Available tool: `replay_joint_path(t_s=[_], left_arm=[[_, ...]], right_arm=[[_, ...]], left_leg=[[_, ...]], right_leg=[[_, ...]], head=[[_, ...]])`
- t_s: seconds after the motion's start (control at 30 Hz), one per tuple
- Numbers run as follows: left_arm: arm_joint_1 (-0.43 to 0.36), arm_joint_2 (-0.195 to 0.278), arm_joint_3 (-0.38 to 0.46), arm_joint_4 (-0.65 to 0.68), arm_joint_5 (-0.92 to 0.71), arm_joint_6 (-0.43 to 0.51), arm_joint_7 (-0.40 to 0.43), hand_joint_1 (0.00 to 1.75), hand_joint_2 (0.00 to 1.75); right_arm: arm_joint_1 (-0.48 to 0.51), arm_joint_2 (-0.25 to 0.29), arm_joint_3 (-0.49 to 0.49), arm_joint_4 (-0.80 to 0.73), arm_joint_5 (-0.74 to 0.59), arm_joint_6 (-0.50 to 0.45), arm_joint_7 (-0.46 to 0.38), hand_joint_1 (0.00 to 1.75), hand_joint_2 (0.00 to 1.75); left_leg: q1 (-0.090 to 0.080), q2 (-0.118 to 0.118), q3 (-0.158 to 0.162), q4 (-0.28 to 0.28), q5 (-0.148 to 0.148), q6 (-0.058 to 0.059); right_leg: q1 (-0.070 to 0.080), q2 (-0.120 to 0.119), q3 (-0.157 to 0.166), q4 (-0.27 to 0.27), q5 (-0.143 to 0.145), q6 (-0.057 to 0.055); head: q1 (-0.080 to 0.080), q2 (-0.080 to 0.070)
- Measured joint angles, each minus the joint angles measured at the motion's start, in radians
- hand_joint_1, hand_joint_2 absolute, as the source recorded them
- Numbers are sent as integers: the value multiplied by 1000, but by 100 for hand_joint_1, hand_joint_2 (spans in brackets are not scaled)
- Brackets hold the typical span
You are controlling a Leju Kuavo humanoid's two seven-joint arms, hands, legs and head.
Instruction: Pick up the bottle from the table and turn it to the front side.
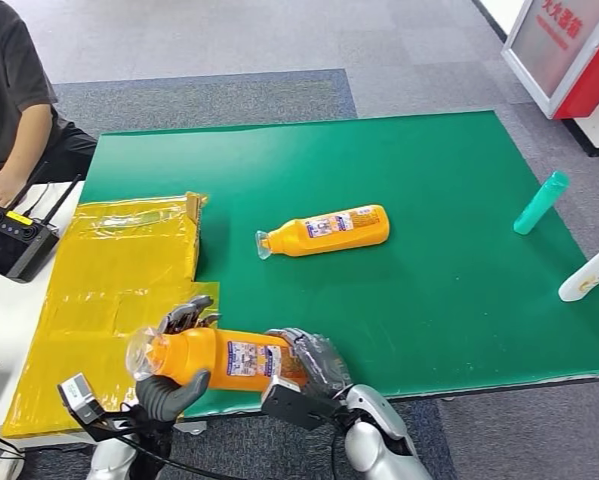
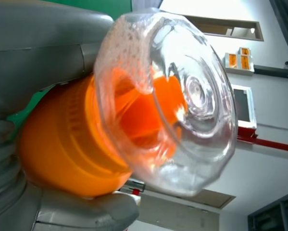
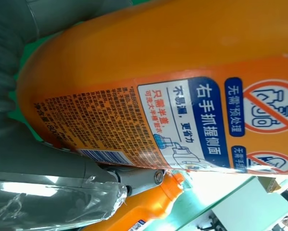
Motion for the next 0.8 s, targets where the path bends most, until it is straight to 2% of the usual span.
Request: replay_joint_path(t_s=[0.53,0.57,0.6,0.7,0.73,0.8], left_arm=[[-4,18,-41,-19,-16,21,-1,175,175],[-4,19,-43,-20,-17,23,-1,175,175],[-4,19,-45,-21,-17,24,-1,175,175],[-5,20,-48,-23,-17,25,-1,175,175],[-5,20,-48,-23,-17,26,-1,175,175],[-6,21,-48,-23,-17,29,-1,175,175]], right_arm=[[36,-5,-14,-69,-33,7,2,175,175],[38,-6,-14,-73,-33,7,2,170,175],[40,-7,-14,-76,-33,7,2,147,175],[44,-9,-16,-85,-35,7,2,21,175],[45,-9,-16,-88,-36,8,1,0,175],[46,-9,-17,-94,-40,10,0,0,175]], left_leg=[[0,0,0,0,0,0],[0,0,0,0,0,0],[0,0,0,0,0,0],[0,0,0,0,0,0],[0,0,0,0,0,0],[0,0,0,0,0,0]], right_leg=[[0,0,0,0,0,0],[0,0,0,0,0,0],[0,0,0,0,0,0],[0,0,0,0,0,0],[0,0,0,0,0,0],[0,0,0,0,0,0]], head=[[0,0],[0,0],[0,0],[0,0],[0,0],[0,0]])
